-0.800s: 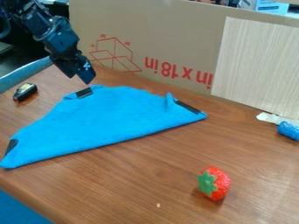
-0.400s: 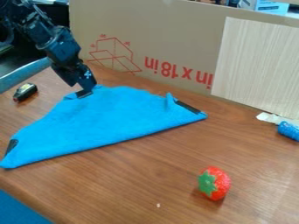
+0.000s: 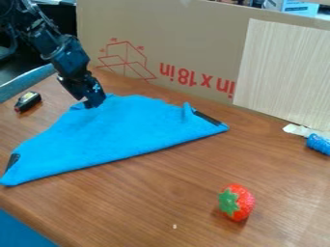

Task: Unfold the cloth from top left to the bottom right

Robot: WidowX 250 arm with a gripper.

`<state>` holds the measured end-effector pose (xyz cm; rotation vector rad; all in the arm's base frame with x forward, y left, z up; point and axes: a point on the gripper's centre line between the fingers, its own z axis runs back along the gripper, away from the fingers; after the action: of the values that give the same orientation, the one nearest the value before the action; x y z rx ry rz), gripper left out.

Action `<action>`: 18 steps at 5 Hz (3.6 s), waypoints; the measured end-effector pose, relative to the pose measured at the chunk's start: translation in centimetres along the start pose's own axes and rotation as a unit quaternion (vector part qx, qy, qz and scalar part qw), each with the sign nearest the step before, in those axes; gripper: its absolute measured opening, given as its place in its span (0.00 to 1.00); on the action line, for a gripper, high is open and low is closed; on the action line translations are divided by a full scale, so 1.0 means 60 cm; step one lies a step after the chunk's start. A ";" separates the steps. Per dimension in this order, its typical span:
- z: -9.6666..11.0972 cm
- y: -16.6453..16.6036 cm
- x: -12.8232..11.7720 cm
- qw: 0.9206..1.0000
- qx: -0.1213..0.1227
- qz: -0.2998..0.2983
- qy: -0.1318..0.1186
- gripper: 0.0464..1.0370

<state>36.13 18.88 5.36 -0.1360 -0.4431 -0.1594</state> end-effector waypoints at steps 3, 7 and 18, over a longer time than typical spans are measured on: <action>-0.018 0.008 0.002 1.000 0.009 -0.027 0.007 0.96; -0.021 0.011 0.011 0.999 0.007 -0.034 0.008 0.11; 0.081 -0.153 -0.095 0.981 -0.071 -0.170 -0.056 0.00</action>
<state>27.33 11.39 8.12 -0.2105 -0.5661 -0.5229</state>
